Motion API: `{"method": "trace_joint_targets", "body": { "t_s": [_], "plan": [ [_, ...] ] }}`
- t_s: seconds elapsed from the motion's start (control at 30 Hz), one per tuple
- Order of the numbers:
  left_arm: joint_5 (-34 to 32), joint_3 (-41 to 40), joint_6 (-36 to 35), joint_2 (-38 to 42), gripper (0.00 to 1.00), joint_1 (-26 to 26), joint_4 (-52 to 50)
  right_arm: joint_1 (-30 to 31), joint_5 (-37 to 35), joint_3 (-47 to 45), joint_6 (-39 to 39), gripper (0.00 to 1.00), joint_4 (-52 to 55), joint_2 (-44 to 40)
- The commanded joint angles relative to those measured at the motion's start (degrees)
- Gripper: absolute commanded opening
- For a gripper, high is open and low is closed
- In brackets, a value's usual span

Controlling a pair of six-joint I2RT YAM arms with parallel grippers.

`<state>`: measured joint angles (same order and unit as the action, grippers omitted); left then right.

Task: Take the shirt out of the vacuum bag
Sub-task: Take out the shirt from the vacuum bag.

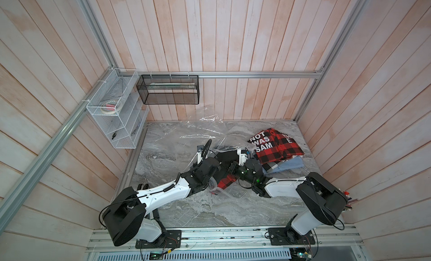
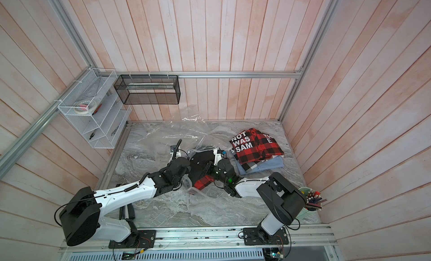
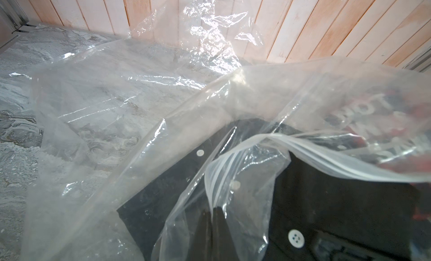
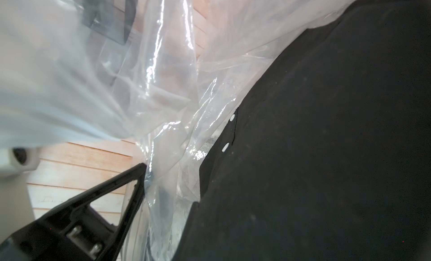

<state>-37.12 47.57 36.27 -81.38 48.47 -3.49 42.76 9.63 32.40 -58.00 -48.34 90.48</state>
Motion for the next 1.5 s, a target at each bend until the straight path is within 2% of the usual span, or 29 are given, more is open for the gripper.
{"method": "trace_joint_targets", "body": {
  "t_s": [0.0,0.17,0.23,0.33,0.47,0.63,0.8,1.0,1.47],
  "plan": [
    [-1.1,1.7,0.9,-0.4,0.0,0.0,0.3,1.2,4.5,-0.9,2.3,0.0,0.9,-3.9],
    [-1.1,2.0,0.7,-0.6,0.0,0.0,0.5,3.1,1.5,-0.7,6.6,0.0,9.3,-10.6],
    [-1.0,2.3,0.9,-0.9,0.0,0.0,0.5,3.3,4.2,0.5,8.1,0.0,12.3,-10.6],
    [-0.8,3.0,0.8,-1.3,0.0,0.0,0.3,3.8,6.1,-1.0,7.9,0.0,13.0,-10.5],
    [-1.0,3.1,0.7,-1.4,0.0,0.0,0.5,5.3,5.1,-4.5,7.0,0.0,12.8,-12.8],
    [-1.0,3.1,0.9,-1.9,0.0,0.0,0.7,5.8,3.1,-4.2,9.9,0.0,18.7,-20.5],
    [-0.9,2.7,1.4,-2.3,0.0,0.0,0.7,5.8,3.1,2.5,15.3,0.0,28.6,-26.2],
    [-1.2,2.0,1.8,-2.0,0.0,0.1,0.5,4.6,3.9,9.1,18.5,0.0,34.8,-29.3],
    [-1.8,0.3,3.2,-2.9,0.0,-0.5,-0.3,-6.9,10.4,31.0,23.1,0.0,45.2,-34.3]
  ]
}}
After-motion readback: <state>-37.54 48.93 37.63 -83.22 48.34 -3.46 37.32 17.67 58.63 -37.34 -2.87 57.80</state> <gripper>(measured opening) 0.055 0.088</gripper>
